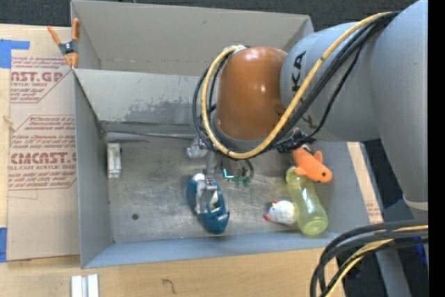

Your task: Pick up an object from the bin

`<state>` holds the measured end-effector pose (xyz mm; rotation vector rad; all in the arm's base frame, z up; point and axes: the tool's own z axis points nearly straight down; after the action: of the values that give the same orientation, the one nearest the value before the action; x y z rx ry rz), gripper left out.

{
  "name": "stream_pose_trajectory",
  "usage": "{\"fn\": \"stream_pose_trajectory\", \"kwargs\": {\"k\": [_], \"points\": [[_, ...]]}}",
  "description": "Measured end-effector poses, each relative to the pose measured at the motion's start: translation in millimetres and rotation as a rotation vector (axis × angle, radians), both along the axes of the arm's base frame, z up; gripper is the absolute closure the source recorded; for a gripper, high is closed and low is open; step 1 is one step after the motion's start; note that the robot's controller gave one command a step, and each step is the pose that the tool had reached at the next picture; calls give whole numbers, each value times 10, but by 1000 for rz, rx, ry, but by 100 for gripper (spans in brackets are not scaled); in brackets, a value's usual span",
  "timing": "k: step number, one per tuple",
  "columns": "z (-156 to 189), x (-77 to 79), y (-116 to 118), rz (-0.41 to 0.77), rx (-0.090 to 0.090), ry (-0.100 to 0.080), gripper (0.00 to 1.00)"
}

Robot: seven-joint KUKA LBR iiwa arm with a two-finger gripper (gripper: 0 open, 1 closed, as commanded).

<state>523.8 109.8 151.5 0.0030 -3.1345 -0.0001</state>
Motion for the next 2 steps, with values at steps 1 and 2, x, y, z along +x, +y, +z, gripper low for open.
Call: {"fn": "stream_pose_trajectory", "kwargs": {"k": [1,2], "points": [[39,20,-3,-1,1,-7,0],[-706,-358,-703,92,18,-19,100]]}}
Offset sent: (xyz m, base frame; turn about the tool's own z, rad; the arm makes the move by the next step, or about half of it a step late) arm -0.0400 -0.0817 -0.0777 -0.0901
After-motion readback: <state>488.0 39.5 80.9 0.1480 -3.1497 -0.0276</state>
